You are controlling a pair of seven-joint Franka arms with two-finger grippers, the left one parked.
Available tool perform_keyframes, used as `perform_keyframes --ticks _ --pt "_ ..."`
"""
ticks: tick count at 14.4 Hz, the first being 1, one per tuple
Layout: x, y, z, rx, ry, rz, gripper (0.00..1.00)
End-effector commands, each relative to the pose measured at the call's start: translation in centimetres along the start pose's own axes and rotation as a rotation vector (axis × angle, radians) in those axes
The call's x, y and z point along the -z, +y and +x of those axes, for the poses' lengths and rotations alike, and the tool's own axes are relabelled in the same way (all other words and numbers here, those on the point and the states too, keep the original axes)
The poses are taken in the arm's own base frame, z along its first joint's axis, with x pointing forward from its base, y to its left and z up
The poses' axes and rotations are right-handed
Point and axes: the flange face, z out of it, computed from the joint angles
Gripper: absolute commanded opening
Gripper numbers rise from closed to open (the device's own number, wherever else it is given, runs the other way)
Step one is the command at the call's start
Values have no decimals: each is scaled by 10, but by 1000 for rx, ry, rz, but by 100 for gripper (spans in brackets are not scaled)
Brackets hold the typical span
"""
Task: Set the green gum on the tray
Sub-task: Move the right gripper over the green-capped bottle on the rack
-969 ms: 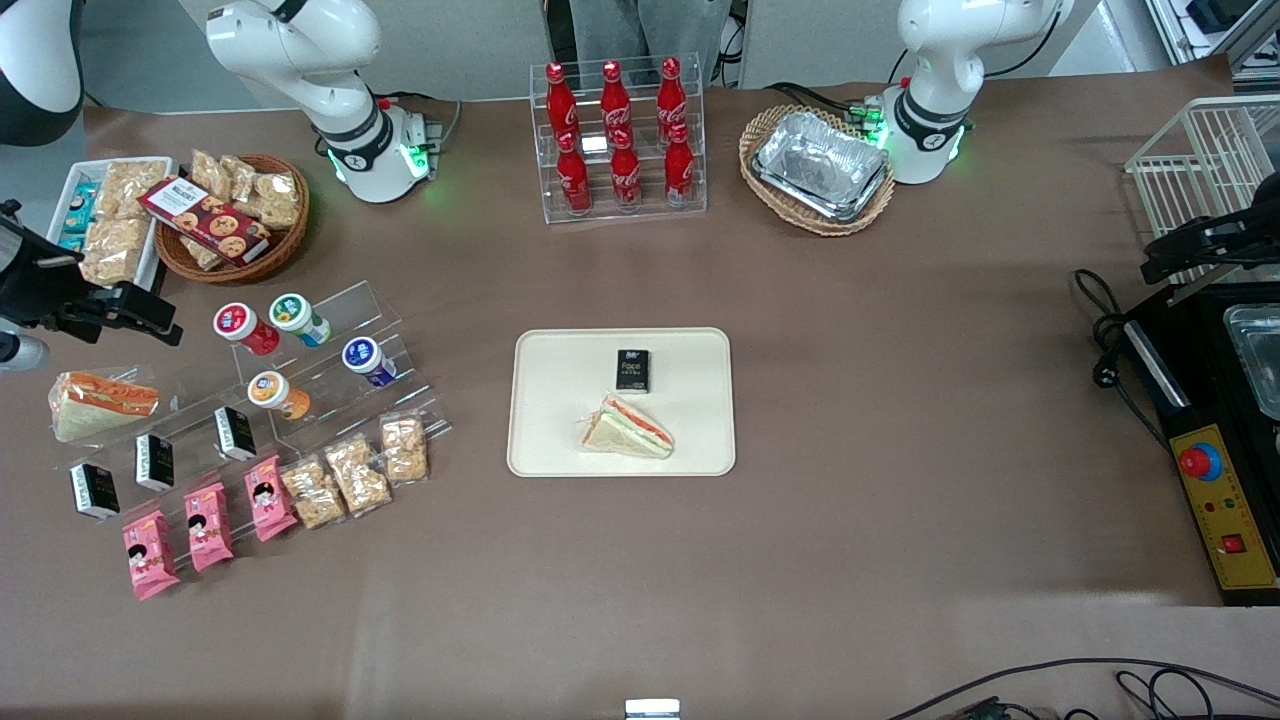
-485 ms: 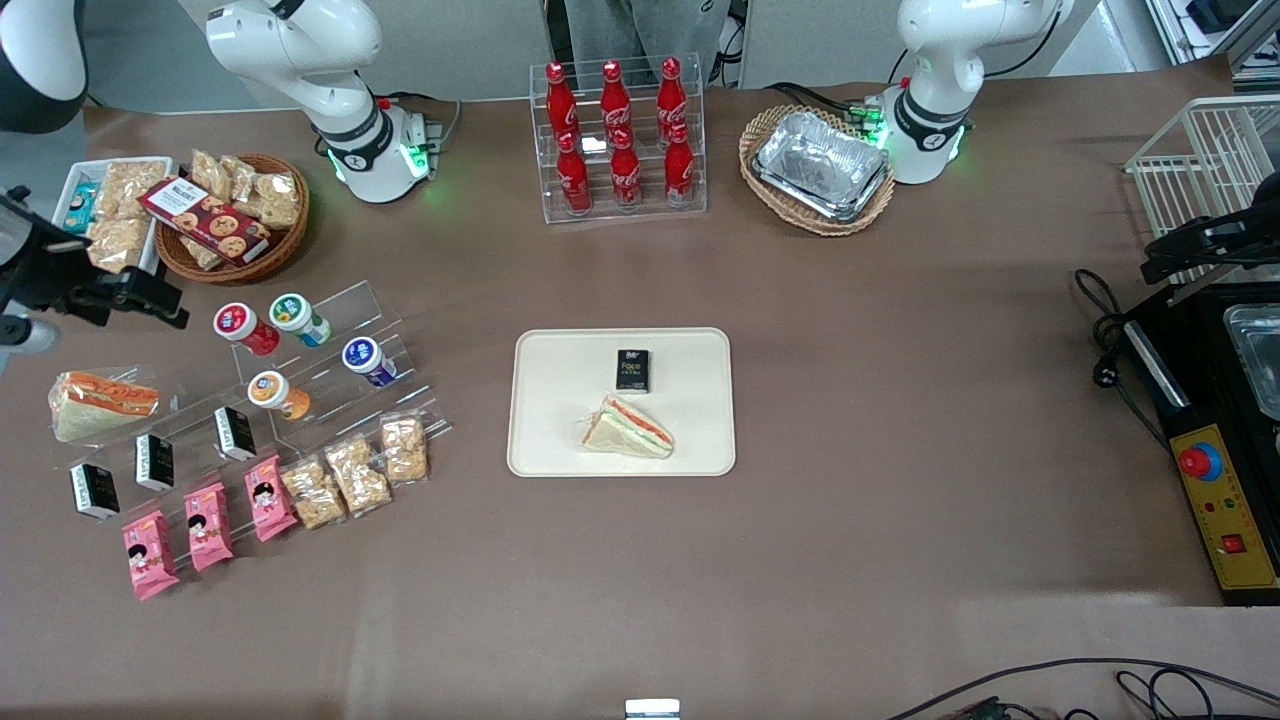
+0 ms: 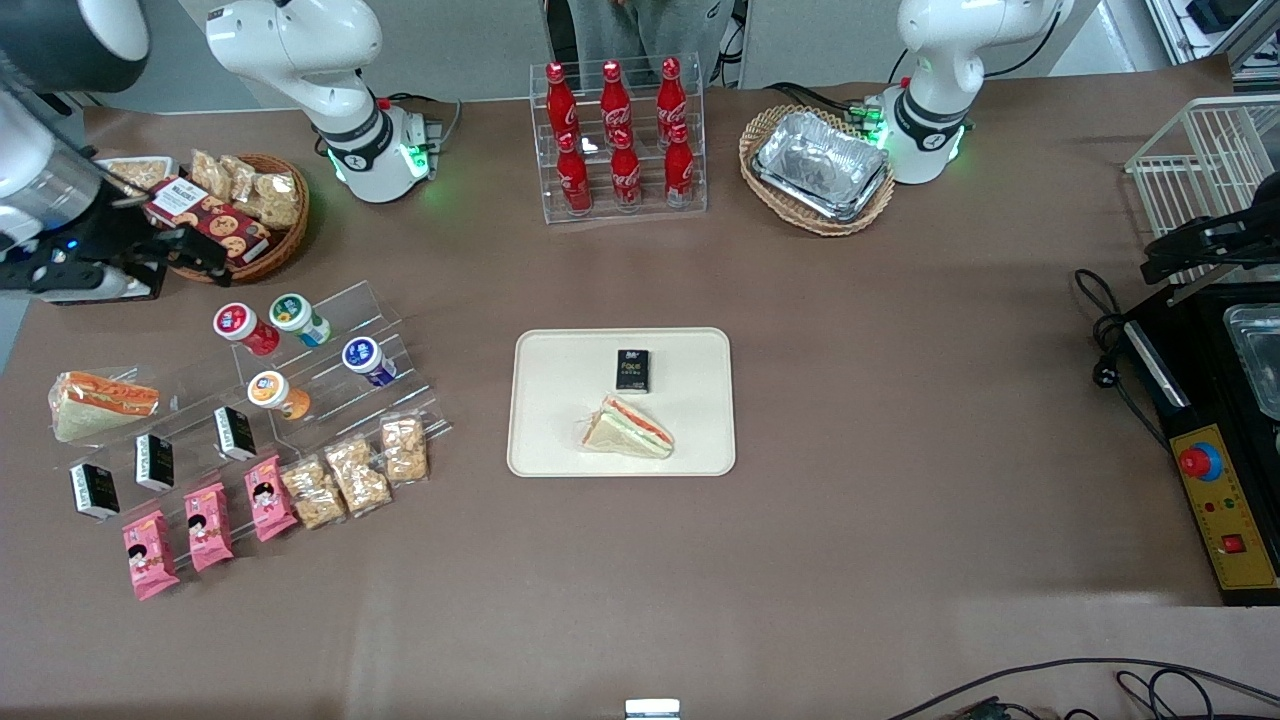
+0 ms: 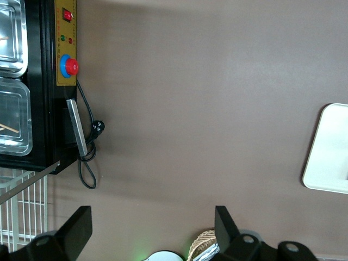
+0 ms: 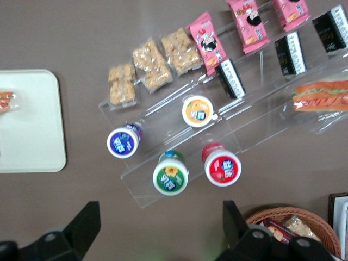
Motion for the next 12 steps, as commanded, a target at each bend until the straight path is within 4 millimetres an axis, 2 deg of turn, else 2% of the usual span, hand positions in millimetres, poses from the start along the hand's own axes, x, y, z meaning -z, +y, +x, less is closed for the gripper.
perform_keyframes --ticks 1,6,10,12 --pt "-13 -2 -23 3 19 8 100" --pt "-25 -5 -18 9 -6 5 100" --pt "-55 -12 -6 21 -59 -2 100" --pt "-75 -10 -8 19 -56 -2 100"
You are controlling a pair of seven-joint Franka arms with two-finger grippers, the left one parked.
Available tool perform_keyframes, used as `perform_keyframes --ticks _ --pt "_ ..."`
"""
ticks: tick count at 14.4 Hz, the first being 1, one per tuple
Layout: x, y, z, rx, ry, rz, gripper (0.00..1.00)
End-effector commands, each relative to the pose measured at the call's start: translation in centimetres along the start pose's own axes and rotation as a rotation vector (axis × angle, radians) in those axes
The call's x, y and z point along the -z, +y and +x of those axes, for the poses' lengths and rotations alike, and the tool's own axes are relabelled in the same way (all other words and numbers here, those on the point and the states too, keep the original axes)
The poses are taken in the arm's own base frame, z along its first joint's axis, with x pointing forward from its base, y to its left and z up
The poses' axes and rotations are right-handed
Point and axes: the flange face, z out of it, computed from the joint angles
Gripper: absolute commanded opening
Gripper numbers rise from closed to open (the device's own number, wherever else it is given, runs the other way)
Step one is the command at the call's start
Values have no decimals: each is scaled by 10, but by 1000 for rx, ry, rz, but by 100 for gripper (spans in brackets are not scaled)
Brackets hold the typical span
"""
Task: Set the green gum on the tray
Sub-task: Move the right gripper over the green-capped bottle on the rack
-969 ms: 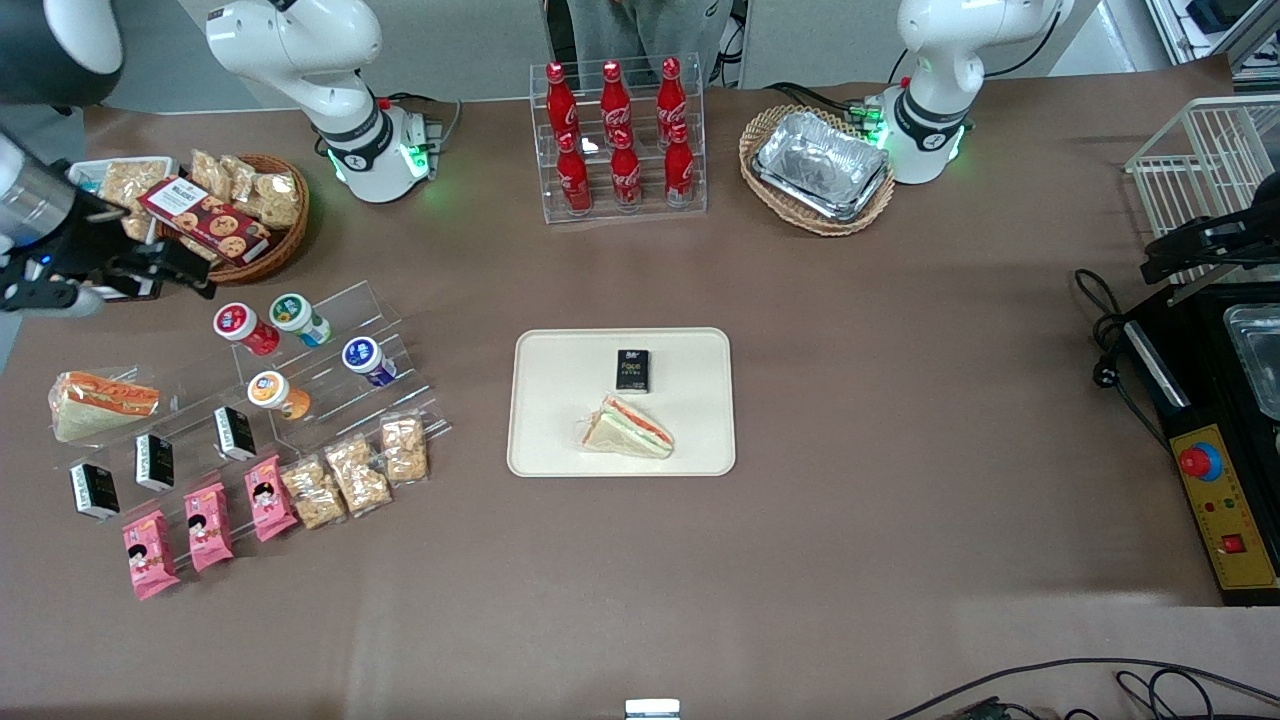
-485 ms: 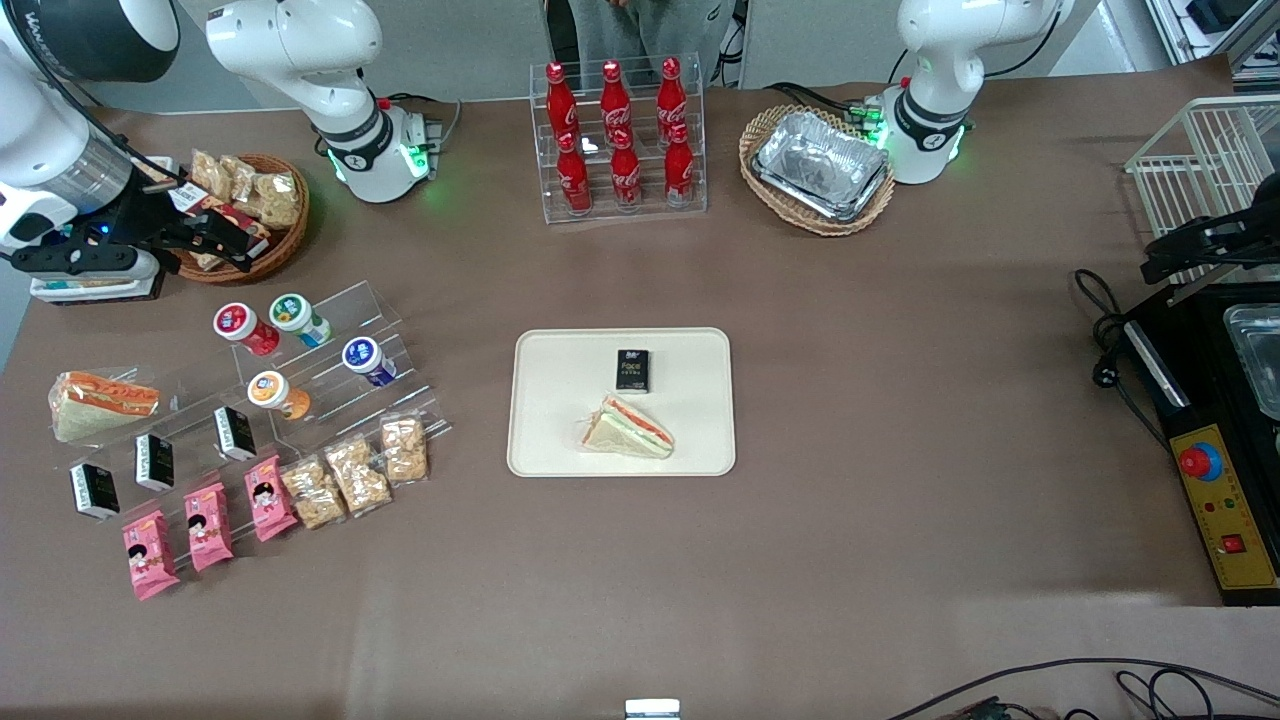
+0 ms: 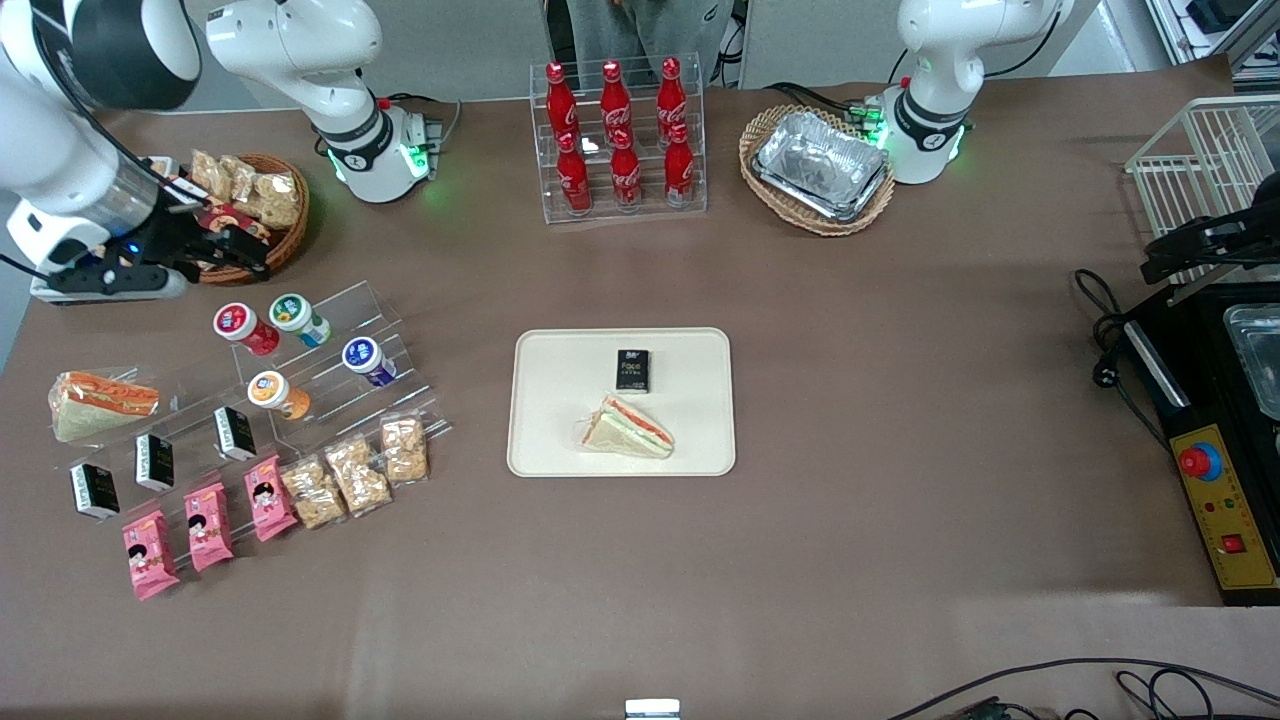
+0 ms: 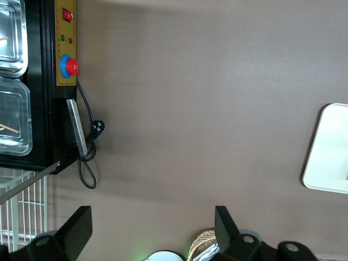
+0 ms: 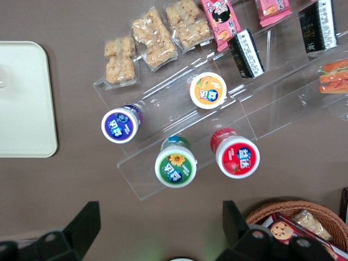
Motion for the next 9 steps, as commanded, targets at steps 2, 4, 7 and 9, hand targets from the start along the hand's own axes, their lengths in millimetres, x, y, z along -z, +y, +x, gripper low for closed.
perform_keyframes --ticks 2,4,7,9 --pt "-43 1 1 -3 14 5 100" --pt "-59 1 0 -2 19 4 100" --pt "-83 2 -2 1 28 2 100" --pt "-98 4 -4 -2 43 3 100"
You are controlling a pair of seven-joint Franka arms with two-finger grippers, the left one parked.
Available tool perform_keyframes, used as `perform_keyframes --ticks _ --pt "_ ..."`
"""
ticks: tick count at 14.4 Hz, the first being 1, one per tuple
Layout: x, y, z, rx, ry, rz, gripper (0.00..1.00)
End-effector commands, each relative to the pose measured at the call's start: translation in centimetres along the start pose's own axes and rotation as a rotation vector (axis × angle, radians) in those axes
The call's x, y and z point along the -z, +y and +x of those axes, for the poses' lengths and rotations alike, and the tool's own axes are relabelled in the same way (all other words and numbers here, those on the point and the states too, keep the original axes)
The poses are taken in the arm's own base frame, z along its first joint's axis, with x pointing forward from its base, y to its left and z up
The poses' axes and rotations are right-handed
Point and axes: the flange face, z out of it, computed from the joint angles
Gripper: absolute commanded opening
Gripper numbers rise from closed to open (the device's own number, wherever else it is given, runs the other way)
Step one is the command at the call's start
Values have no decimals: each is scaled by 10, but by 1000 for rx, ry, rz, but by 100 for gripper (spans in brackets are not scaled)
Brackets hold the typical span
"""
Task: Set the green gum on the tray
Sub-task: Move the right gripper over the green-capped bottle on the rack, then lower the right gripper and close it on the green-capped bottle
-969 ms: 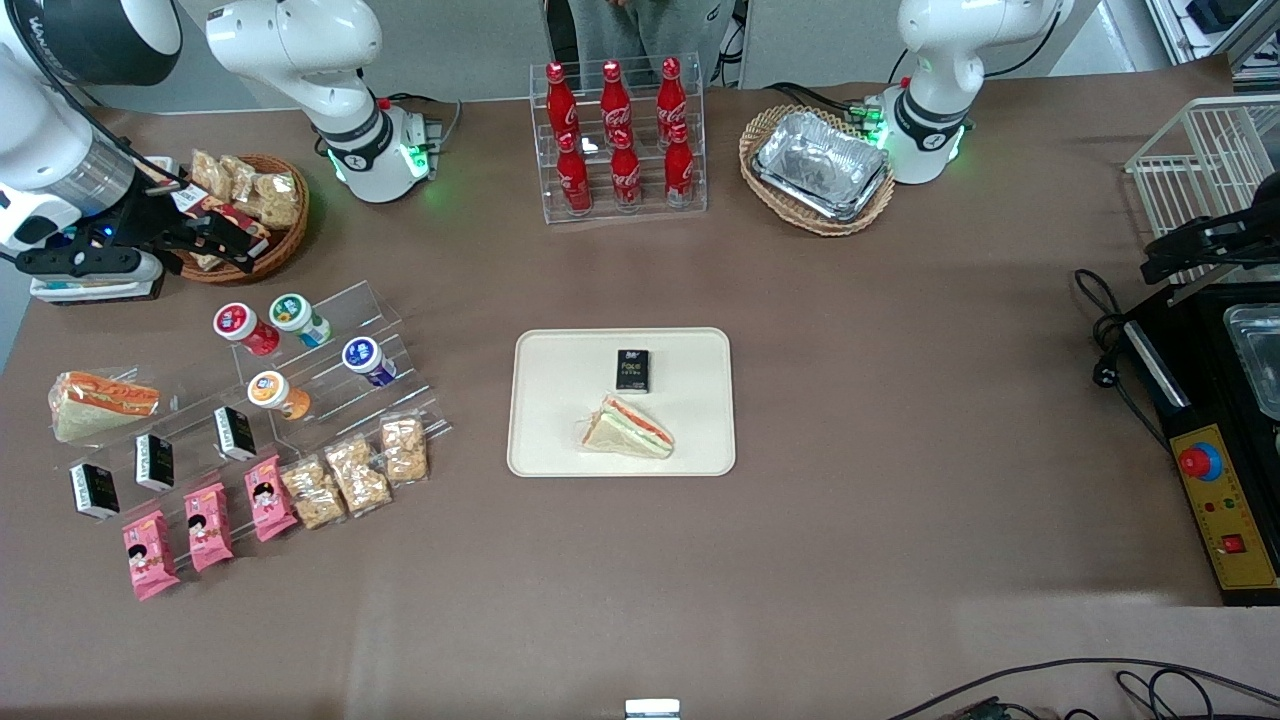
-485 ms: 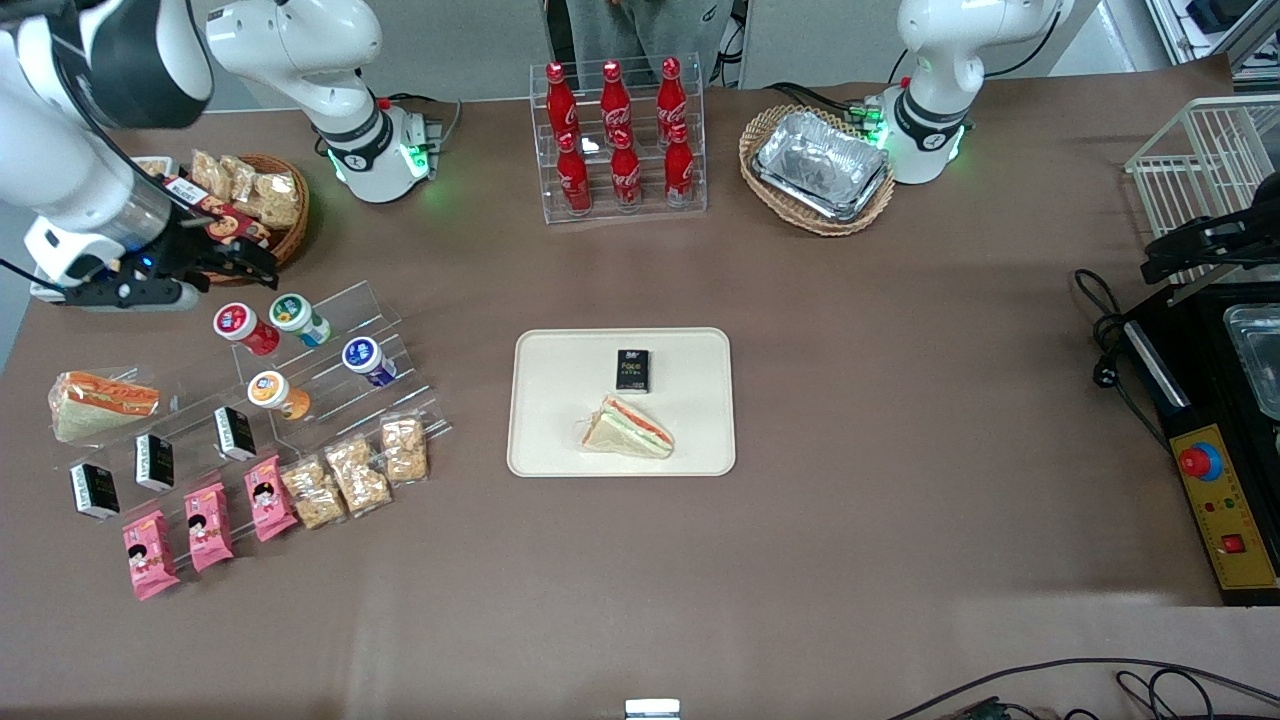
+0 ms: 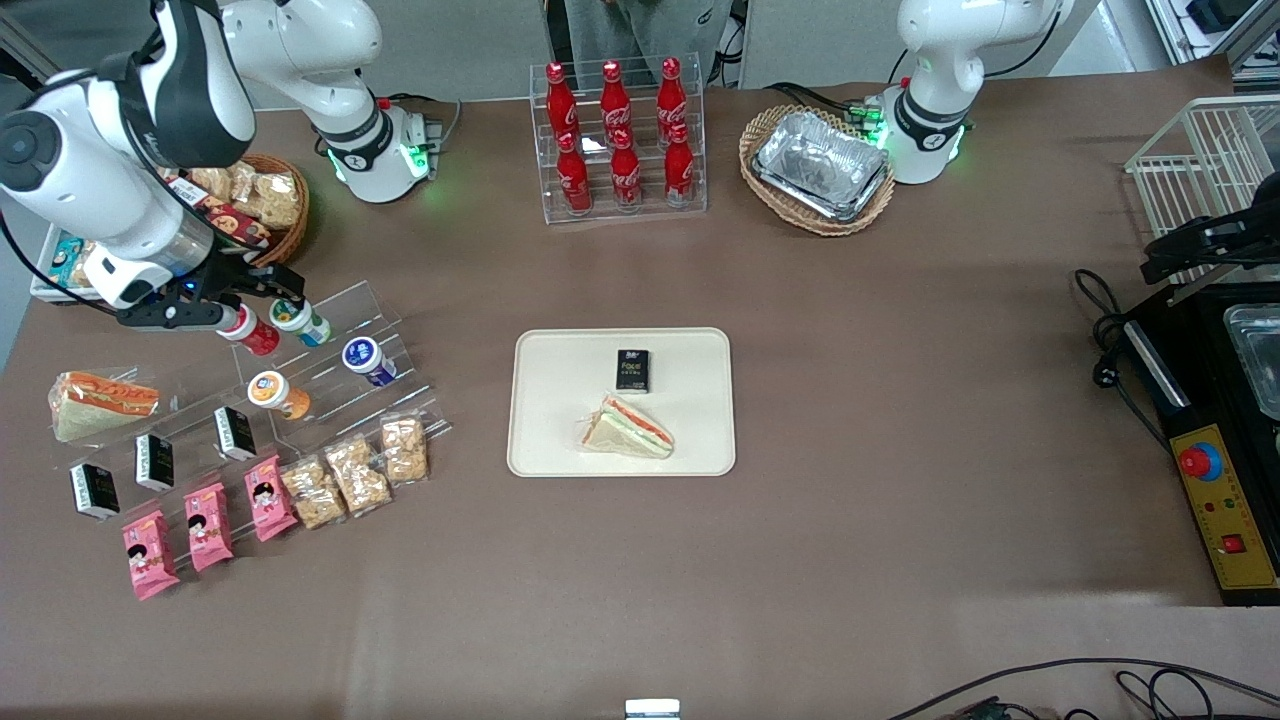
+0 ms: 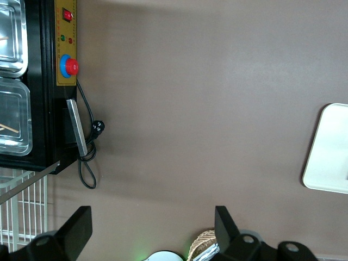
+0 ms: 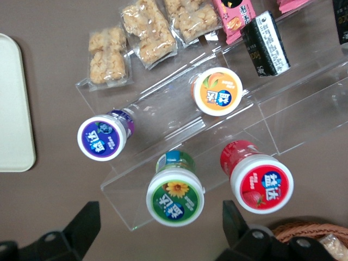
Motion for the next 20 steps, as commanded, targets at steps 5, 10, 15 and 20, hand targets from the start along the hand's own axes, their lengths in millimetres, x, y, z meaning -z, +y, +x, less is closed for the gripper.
perform_keyframes --ticks 5,10,15,20 --pt "-42 6 -12 -1 44 0 100" --pt "-60 7 -19 -9 35 -1 99" --pt "-66 7 -17 -13 29 -2 89" --pt "-70 6 -16 -14 23 -3 63"
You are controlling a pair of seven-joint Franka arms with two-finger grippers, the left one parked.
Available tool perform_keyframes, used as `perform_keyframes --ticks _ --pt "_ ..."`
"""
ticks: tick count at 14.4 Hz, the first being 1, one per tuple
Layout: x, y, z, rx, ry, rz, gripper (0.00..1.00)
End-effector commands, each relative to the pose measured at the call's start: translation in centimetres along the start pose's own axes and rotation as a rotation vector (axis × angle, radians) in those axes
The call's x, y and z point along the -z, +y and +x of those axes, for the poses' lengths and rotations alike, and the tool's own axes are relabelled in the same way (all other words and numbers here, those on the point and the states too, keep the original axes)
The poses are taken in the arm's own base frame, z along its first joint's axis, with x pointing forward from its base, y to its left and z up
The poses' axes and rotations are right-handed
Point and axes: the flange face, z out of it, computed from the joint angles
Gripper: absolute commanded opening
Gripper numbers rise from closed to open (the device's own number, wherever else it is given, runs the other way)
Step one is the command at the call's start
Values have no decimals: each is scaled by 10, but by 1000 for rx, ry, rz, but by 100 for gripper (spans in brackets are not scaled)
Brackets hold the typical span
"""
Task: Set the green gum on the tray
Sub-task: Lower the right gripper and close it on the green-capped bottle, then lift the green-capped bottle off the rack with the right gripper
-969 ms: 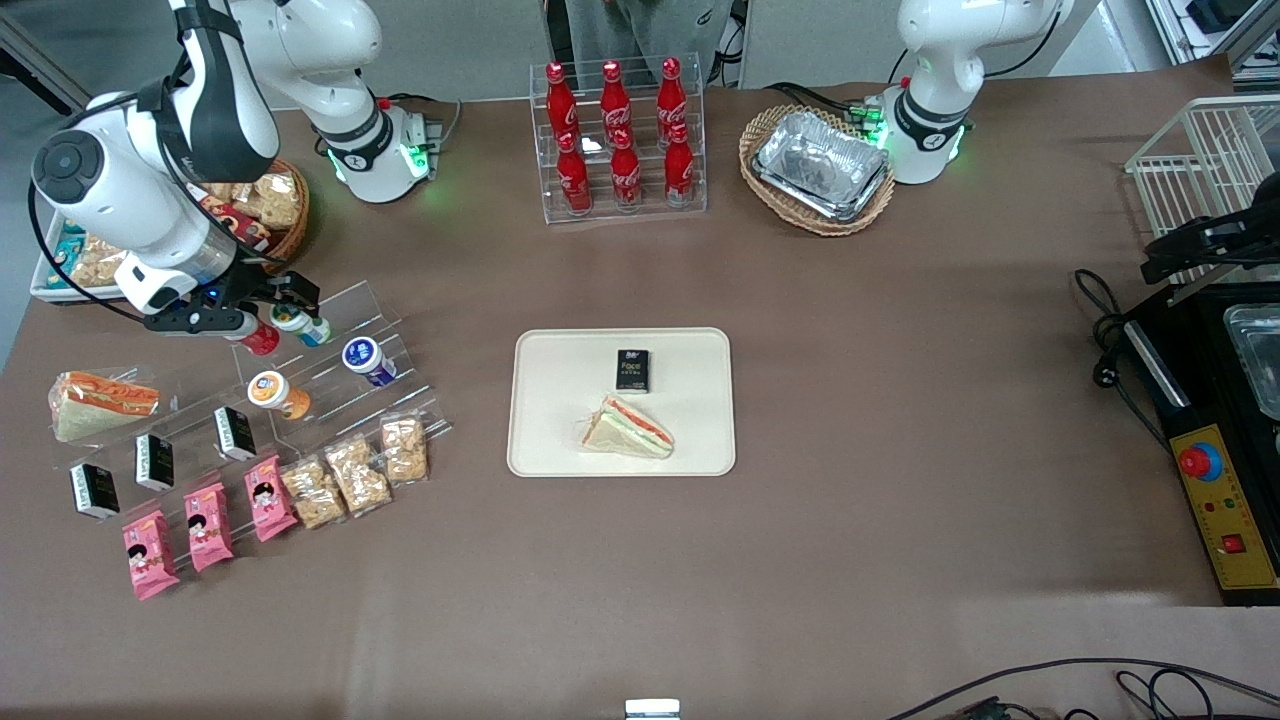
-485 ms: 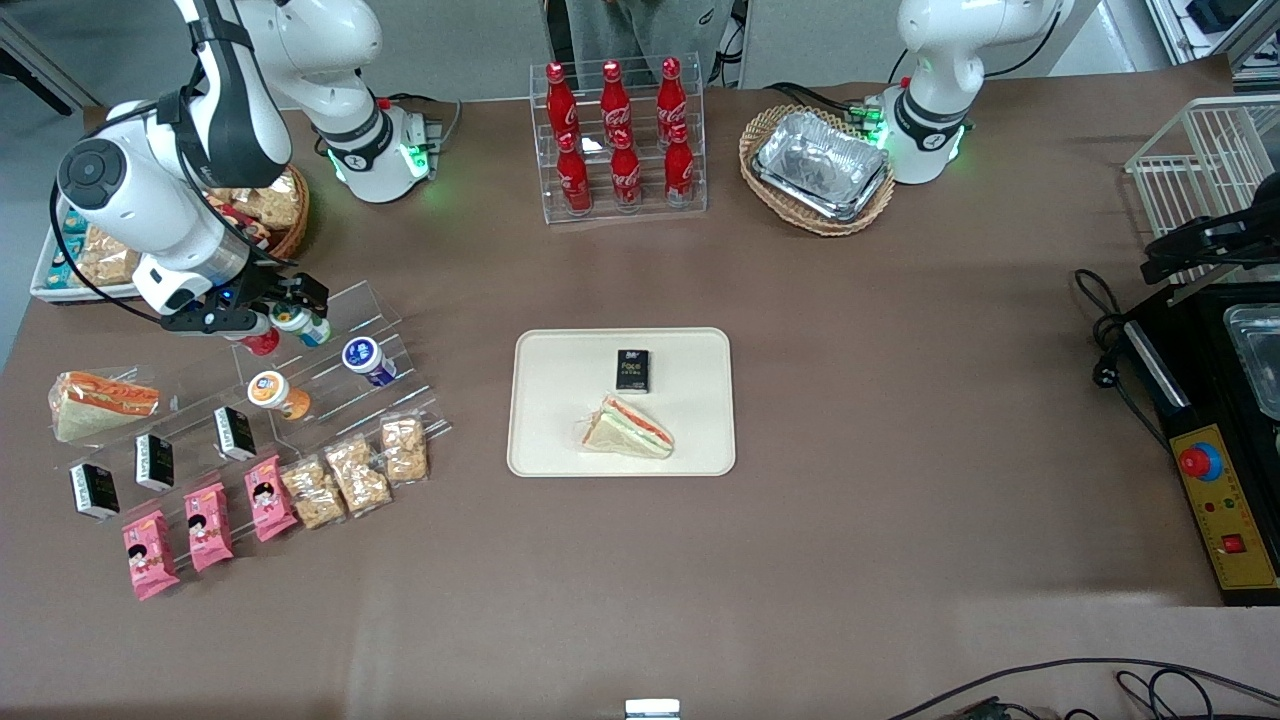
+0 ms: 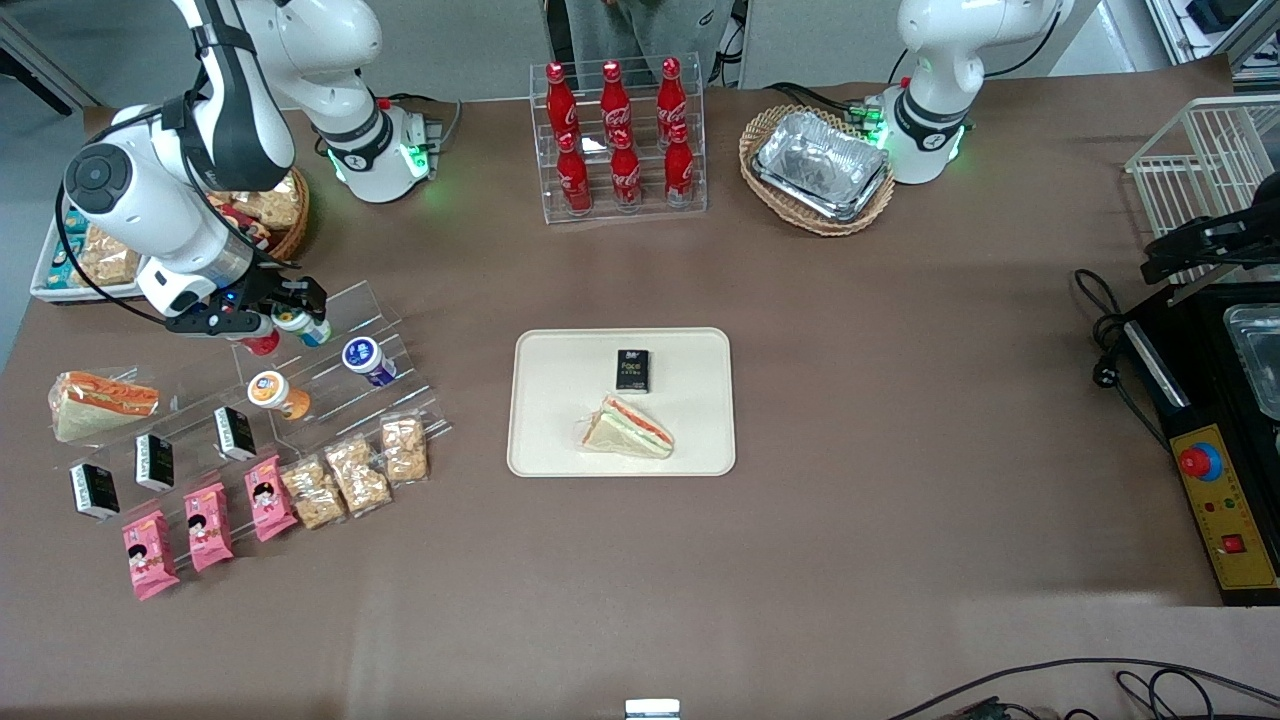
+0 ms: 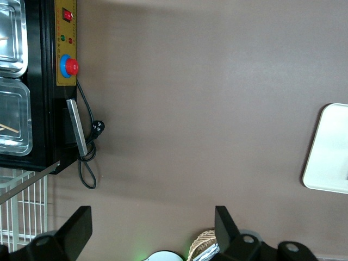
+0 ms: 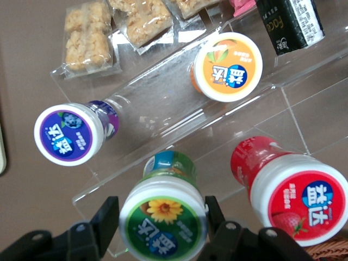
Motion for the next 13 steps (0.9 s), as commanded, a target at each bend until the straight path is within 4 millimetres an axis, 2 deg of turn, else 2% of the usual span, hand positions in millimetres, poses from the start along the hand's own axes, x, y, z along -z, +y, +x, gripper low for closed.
perform_keyframes --ticks 1,4,6,10,13 --pt "-4 1 1 -6 9 -3 62" --pt "-1 1 2 -7 8 -1 52" --pt "15 1 5 -5 23 0 52" --pt "73 5 21 -8 -18 16 52" --pt "142 -4 32 2 -30 12 52"
